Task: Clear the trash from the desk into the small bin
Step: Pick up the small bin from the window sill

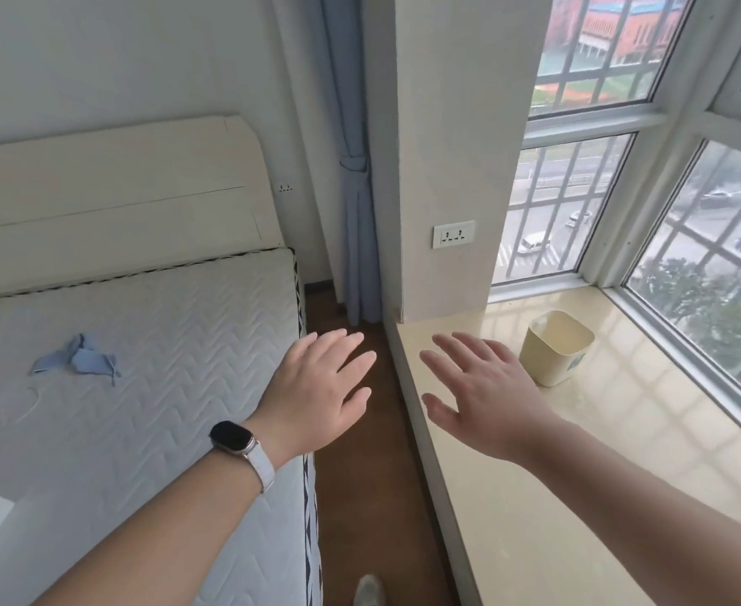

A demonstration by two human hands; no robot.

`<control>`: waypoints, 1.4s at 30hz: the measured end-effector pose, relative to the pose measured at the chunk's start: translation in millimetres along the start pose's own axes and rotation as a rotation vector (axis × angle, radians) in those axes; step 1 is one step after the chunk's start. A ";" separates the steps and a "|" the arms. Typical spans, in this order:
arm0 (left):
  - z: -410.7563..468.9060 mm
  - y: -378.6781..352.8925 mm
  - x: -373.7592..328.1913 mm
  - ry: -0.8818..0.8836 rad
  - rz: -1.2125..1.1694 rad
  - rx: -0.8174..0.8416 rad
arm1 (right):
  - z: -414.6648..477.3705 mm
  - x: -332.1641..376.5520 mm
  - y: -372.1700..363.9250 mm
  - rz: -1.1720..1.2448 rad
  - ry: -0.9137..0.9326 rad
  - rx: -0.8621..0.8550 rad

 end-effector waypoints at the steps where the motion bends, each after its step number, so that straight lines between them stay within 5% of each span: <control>1: 4.7 -5.9 12.3 0.002 -0.016 0.000 | 12.7 2.1 -0.7 -0.004 -0.011 -0.004; 15: 83.7 -73.0 154.8 -0.061 -0.087 -0.073 | 158.6 2.3 -23.2 -0.118 -0.083 -0.017; 42: 371.3 -209.3 103.8 -0.463 -0.197 0.041 | 226.5 -240.0 -95.0 -0.018 -0.506 0.070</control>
Point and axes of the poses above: each hand's wrist, its own z-axis towards the middle knuckle, its own y-axis out of the back of the hand, x = y × z, the point moved 3 cm from there along z, towards the middle knuckle, and after that the axes turned 1 degree about -y, right-handed, at the moved point
